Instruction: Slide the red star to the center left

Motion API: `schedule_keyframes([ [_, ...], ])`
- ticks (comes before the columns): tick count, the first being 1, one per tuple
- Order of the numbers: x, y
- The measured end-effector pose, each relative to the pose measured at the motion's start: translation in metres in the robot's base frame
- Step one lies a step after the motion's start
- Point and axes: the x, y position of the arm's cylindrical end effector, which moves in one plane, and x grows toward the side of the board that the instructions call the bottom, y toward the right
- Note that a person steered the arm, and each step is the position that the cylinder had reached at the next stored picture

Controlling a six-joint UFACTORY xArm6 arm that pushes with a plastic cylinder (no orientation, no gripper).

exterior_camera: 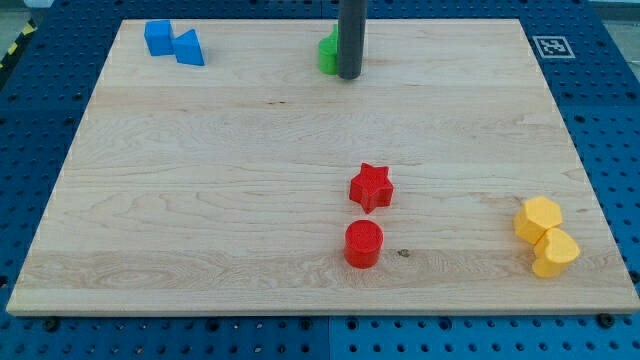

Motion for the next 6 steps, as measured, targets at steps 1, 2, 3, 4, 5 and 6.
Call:
schedule_keyframes([
  [1,0.081,0.062],
  [2,0.16,0.109],
  [3,0.187,0.112],
  [4,0.19,0.095],
  [5,0.19,0.064],
  [6,0.19,0.037],
])
